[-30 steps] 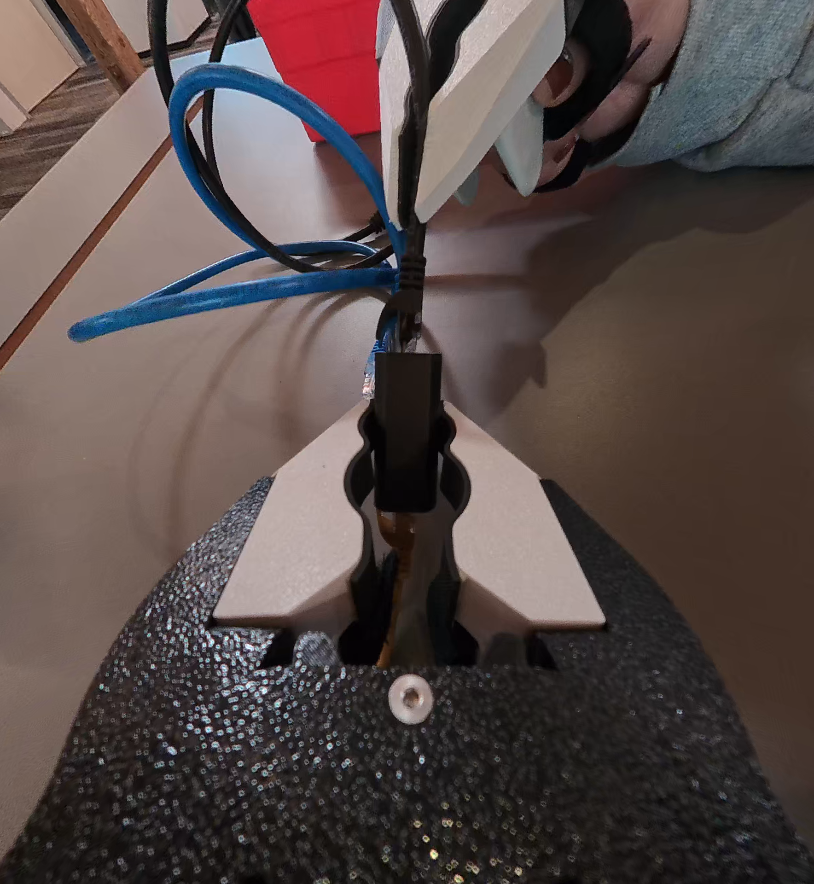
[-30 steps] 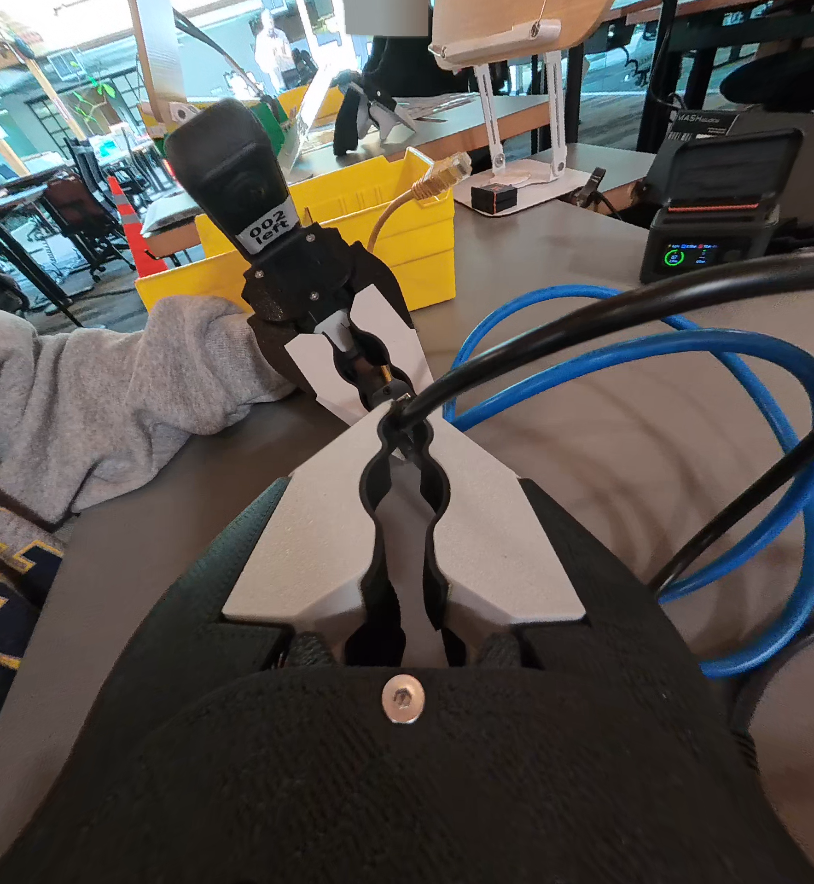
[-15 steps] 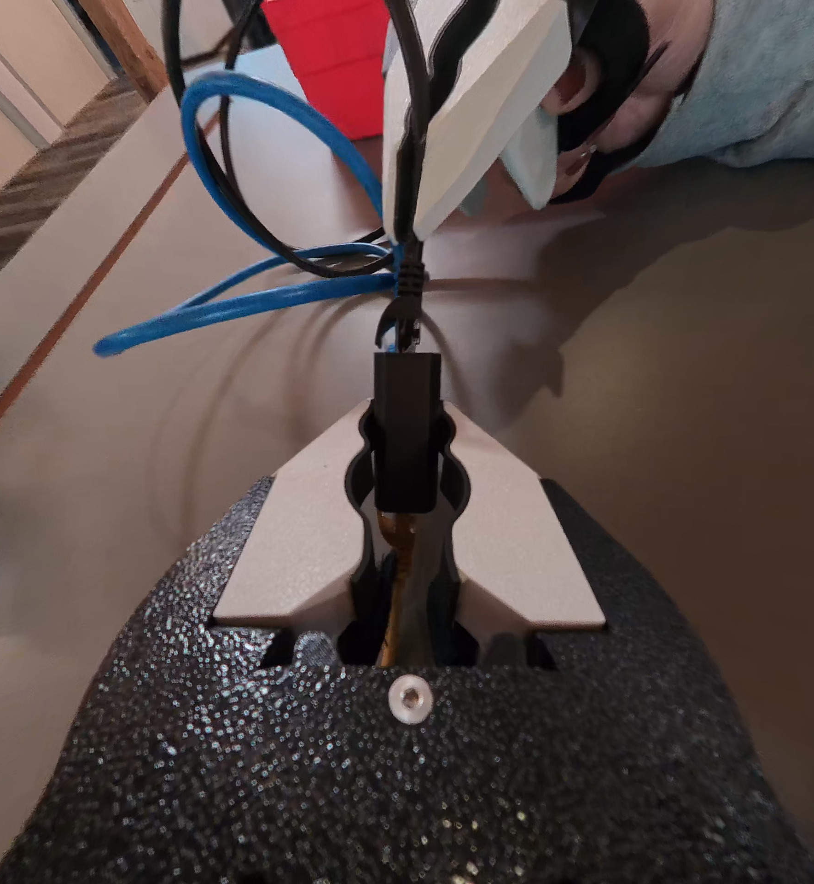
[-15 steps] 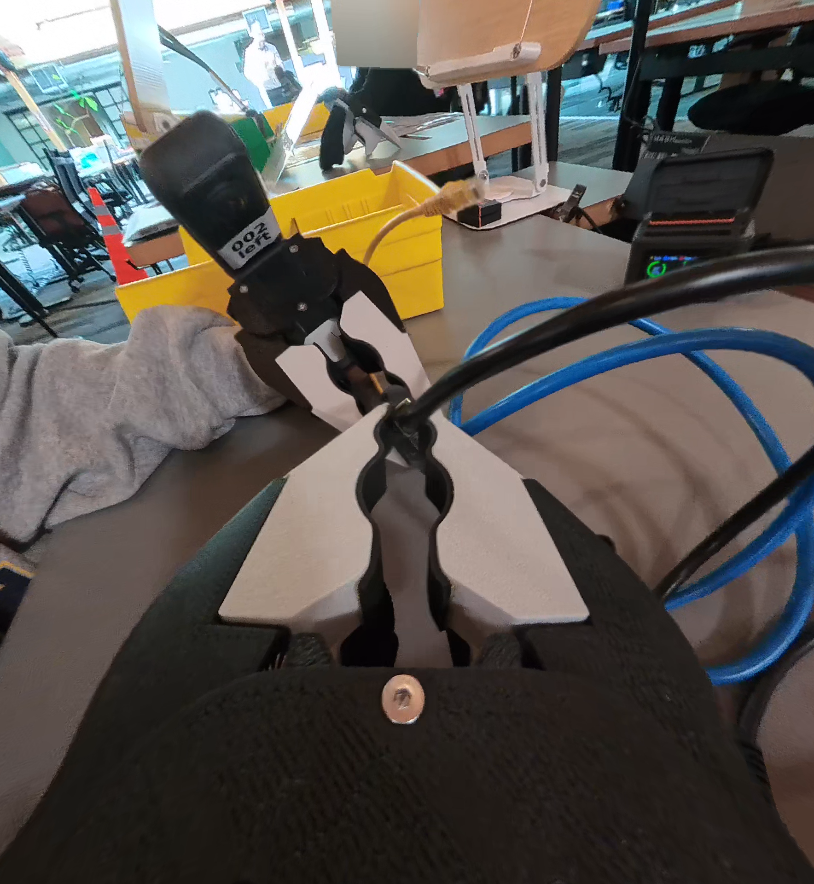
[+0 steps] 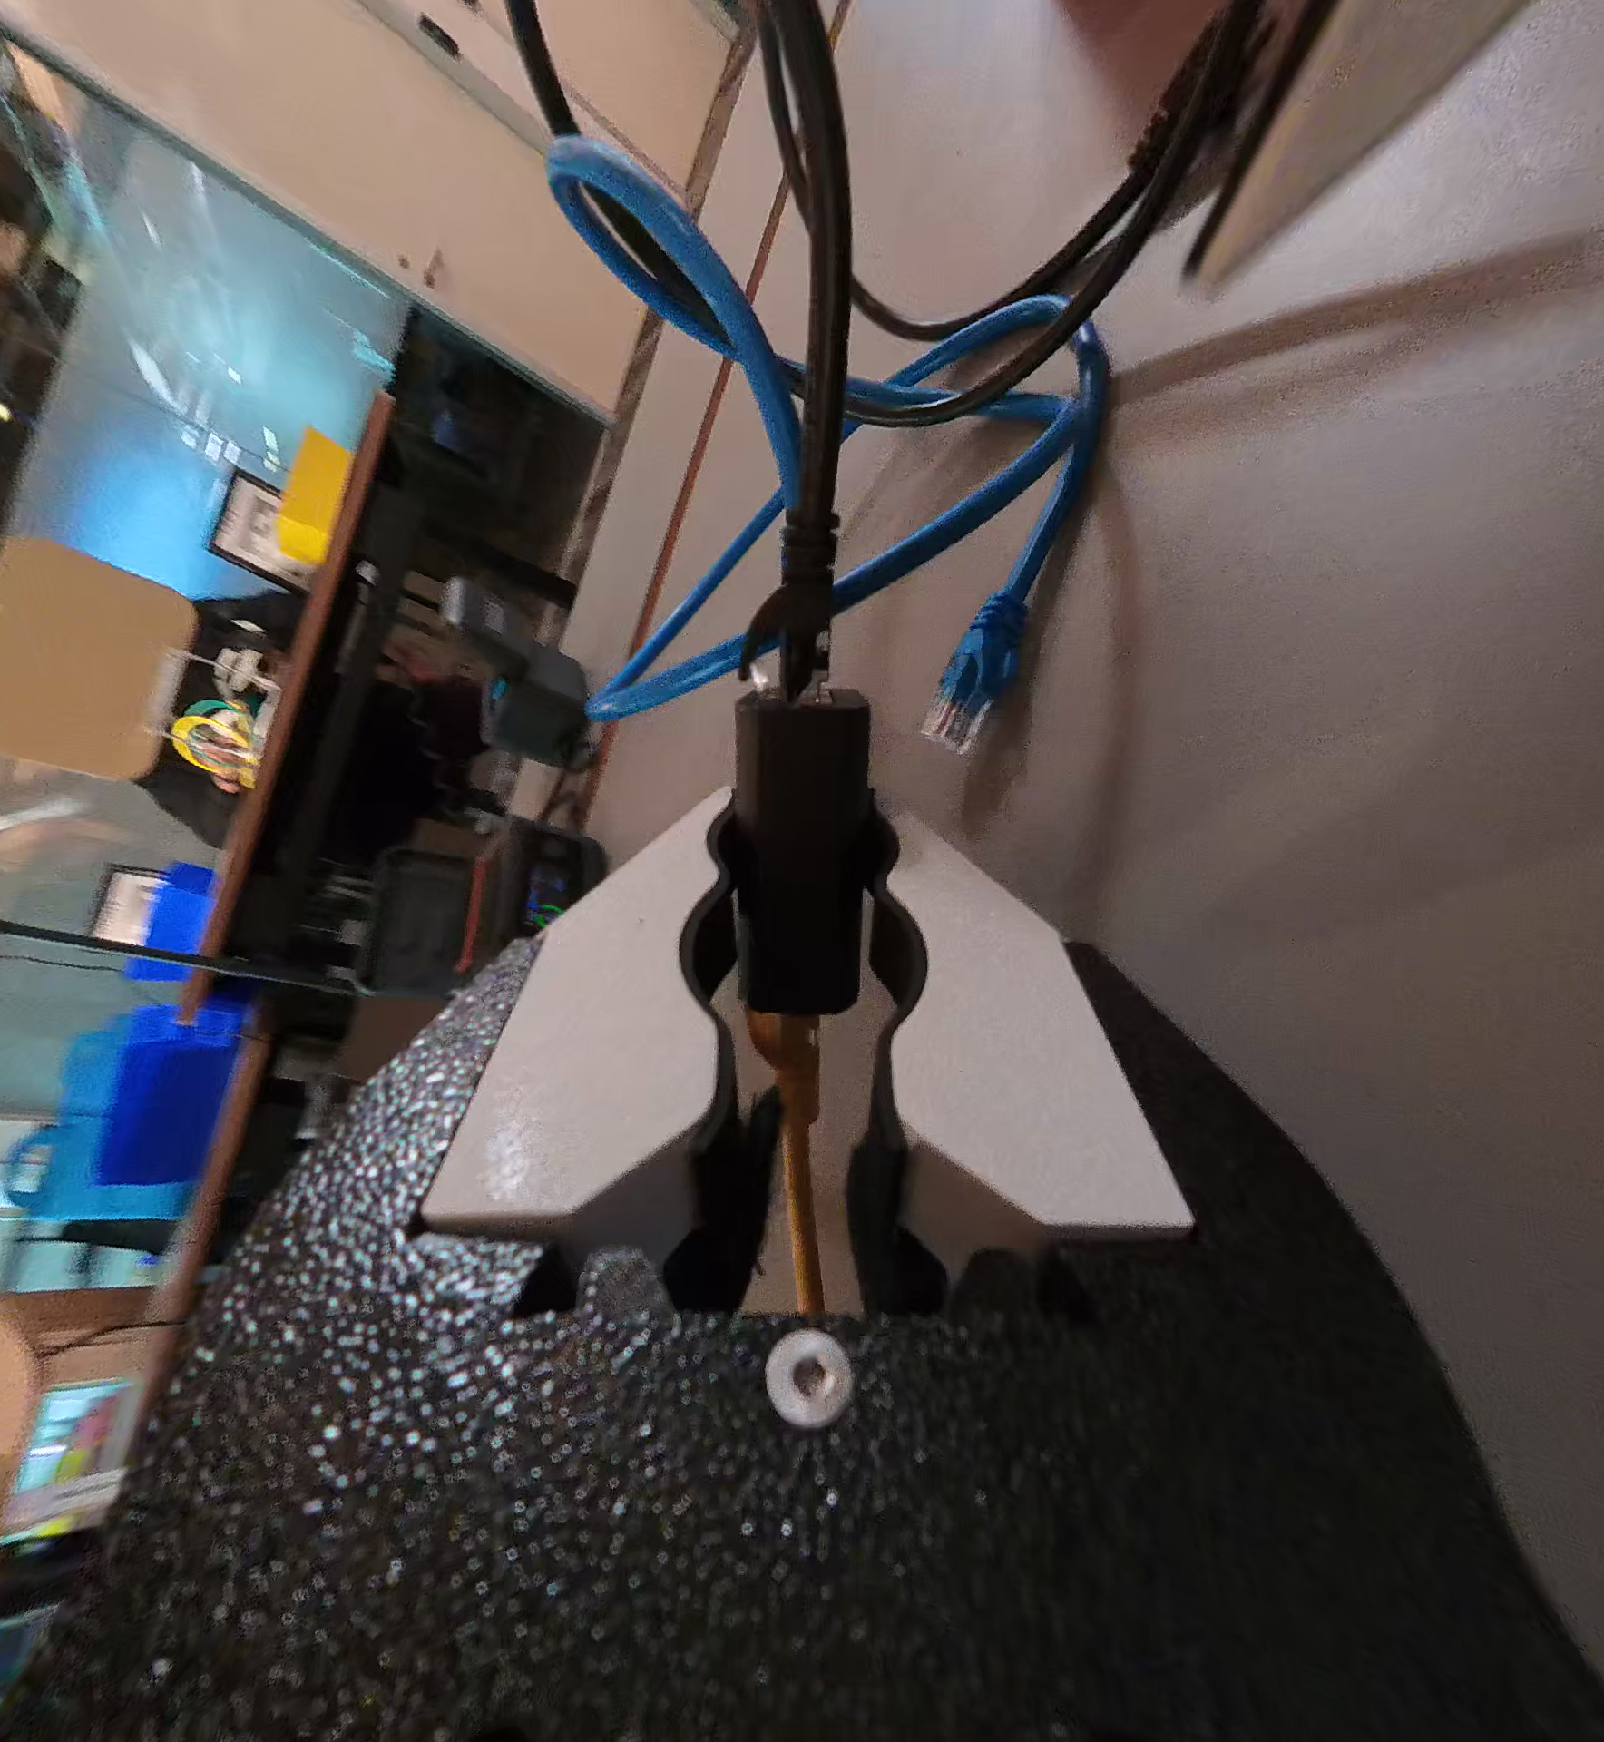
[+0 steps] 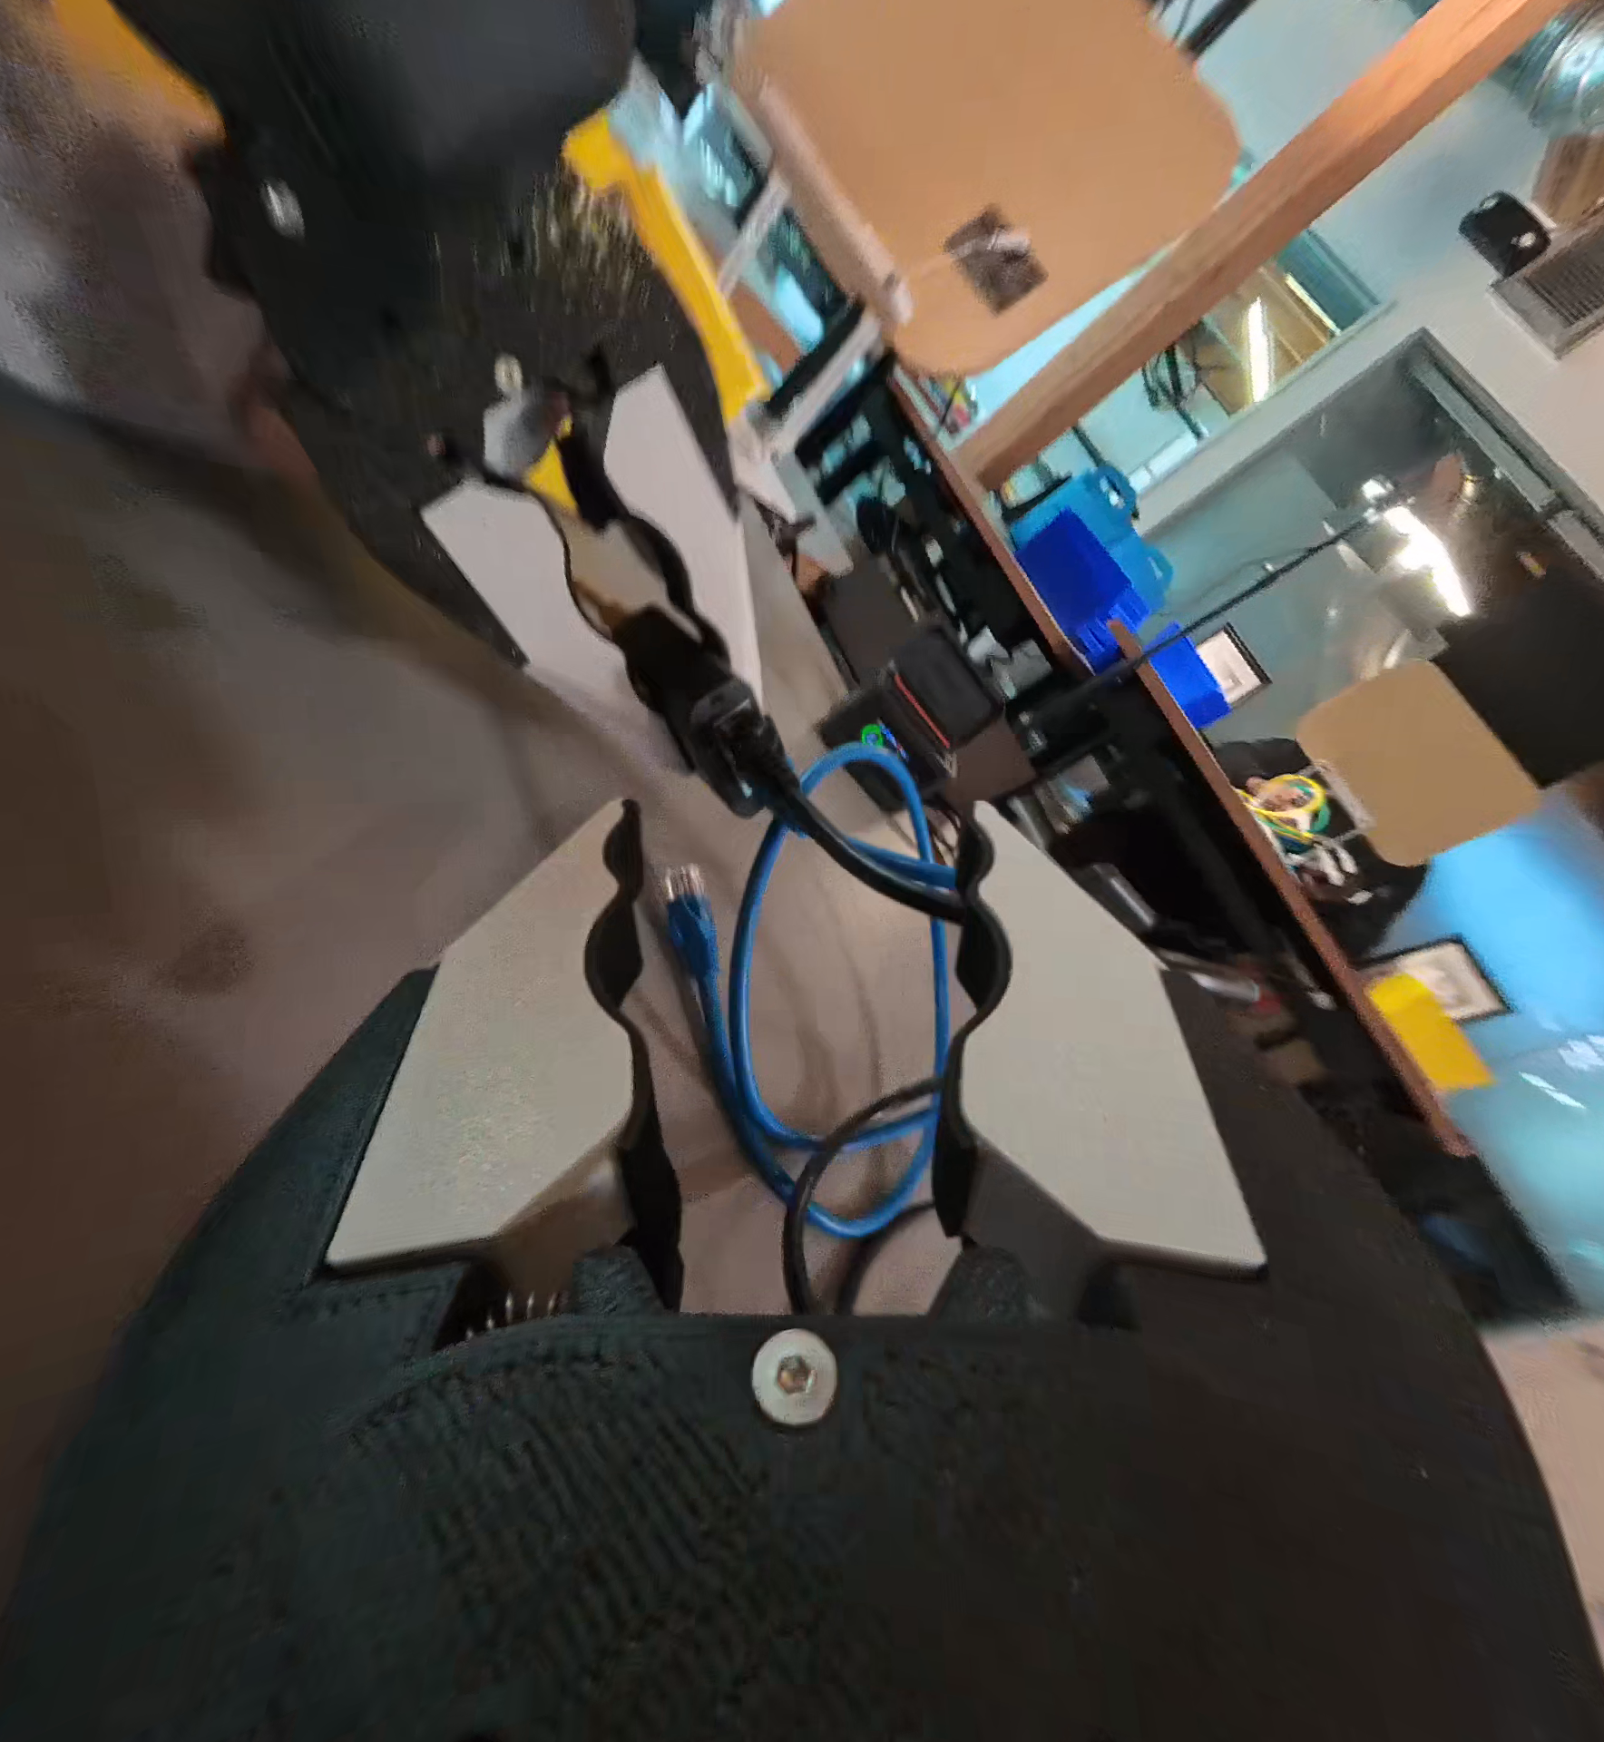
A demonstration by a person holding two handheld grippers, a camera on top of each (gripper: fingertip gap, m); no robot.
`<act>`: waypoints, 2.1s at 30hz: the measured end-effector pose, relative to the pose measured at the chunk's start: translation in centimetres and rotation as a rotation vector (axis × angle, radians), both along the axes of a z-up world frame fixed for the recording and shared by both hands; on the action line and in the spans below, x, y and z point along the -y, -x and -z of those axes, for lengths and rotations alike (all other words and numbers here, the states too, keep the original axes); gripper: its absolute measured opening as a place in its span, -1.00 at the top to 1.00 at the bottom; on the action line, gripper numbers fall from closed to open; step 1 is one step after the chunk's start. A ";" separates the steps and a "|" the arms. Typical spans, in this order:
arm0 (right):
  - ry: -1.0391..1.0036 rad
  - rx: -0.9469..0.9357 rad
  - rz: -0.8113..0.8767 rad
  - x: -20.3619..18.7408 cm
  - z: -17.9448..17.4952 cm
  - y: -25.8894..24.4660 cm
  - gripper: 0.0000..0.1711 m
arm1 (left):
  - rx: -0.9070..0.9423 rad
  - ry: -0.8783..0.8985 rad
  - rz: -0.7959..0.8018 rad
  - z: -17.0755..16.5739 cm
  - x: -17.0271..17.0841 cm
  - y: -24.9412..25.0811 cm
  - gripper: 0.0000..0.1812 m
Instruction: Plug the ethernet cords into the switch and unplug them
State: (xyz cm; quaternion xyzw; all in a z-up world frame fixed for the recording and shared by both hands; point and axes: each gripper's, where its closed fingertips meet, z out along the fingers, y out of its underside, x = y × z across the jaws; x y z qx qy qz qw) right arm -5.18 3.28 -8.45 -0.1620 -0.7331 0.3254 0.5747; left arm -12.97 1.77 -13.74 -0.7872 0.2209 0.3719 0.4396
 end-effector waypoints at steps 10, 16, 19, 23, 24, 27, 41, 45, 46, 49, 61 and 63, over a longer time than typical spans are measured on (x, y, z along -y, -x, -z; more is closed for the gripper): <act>-0.486 0.011 0.177 0.7 5.1 2.7 0.19 | -0.348 0.107 0.178 0.2 -0.9 -4.0 0.76; -0.519 0.007 0.185 0.2 5.5 2.7 0.73 | -0.362 0.126 0.210 0.7 -1.3 -4.8 0.76; -0.509 0.042 0.209 -0.3 5.9 2.8 0.74 | -0.276 0.076 0.206 0.6 -1.7 -4.7 0.66; -0.426 0.082 0.264 -2.2 6.0 3.1 0.74 | 0.106 -0.190 0.249 -2.7 -2.1 -5.7 0.08; -0.378 0.086 0.277 -2.7 5.7 3.2 0.74 | 0.166 -0.235 0.286 -3.5 -1.7 -6.1 0.02; -0.218 0.092 0.315 -4.4 4.3 3.4 0.74 | 0.278 -0.332 0.348 -5.6 -1.0 -6.9 -0.03; 0.537 0.313 0.111 -12.1 -16.6 1.8 0.75 | 0.258 -0.328 0.354 -4.7 -1.5 -7.8 0.14; 0.511 0.271 0.105 -15.3 -25.1 0.5 0.75 | 0.284 -0.339 0.299 -4.6 -1.3 -6.3 0.16; 0.496 0.257 0.107 -16.0 -27.0 0.2 0.75 | 0.289 -0.341 0.291 -4.6 -1.3 -6.1 0.17; 0.486 0.199 0.105 -17.3 -32.6 -0.9 0.75 | 0.301 -0.343 0.283 -4.5 -1.4 -5.9 0.17; 0.397 0.131 0.196 -24.9 -35.9 -2.8 0.75 | 0.313 -0.320 0.271 -4.0 -1.6 -5.8 0.19; 0.439 0.133 0.194 -26.6 -33.2 -2.8 0.75 | 0.314 -0.313 0.273 -3.8 -1.7 -5.9 0.19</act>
